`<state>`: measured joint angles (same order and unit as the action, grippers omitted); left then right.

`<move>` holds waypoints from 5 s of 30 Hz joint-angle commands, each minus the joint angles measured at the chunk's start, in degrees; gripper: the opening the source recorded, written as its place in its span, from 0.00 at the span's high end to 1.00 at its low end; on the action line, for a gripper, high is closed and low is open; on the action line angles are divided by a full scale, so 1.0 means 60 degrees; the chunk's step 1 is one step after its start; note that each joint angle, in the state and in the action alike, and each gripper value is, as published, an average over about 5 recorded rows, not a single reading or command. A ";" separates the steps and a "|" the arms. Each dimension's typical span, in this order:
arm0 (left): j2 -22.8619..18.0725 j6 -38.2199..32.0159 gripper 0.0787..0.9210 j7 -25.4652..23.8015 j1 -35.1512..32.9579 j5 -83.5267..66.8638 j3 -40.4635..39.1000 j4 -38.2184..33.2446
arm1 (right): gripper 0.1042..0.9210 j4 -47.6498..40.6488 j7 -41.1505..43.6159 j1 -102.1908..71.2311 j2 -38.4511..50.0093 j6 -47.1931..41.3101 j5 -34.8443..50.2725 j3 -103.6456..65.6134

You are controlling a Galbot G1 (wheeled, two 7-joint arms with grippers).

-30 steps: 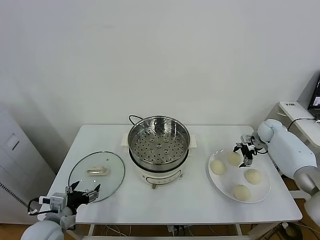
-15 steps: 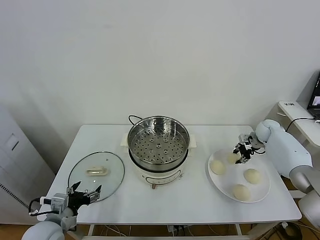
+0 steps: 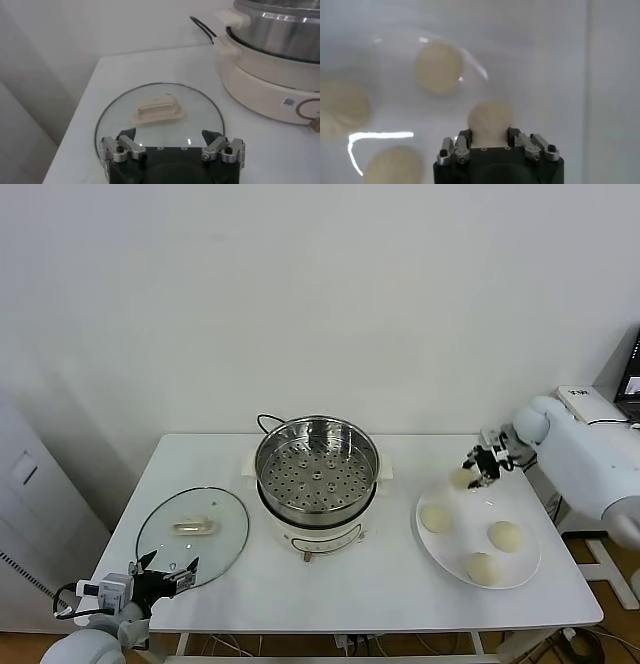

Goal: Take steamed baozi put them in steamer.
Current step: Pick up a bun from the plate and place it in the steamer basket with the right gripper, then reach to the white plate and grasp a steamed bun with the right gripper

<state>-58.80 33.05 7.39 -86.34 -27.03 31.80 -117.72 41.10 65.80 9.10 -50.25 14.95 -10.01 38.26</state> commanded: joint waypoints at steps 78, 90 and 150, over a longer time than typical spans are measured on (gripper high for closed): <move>0.0222 -0.0209 0.12 -0.0047 -0.0197 0.0014 -0.0025 0.0002 | 0.12 0.0547 0.0177 0.2100 -0.4468 0.5564 -0.1998 0.1128; 0.0193 -0.0270 0.12 -0.0046 -0.0309 0.0021 0.0012 -0.0097 | 0.12 0.1504 0.0805 0.4530 -0.1553 0.0635 0.4224 0.5644; 0.0074 -0.0337 0.12 -0.0058 -0.0351 0.0109 -0.0004 -0.0128 | 0.14 0.0821 -0.0819 -0.0509 0.0115 -0.1276 0.3303 0.3390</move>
<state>-58.41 31.05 7.07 -88.45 -26.48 31.84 -118.41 46.66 61.70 8.05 -49.44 7.56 11.06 60.49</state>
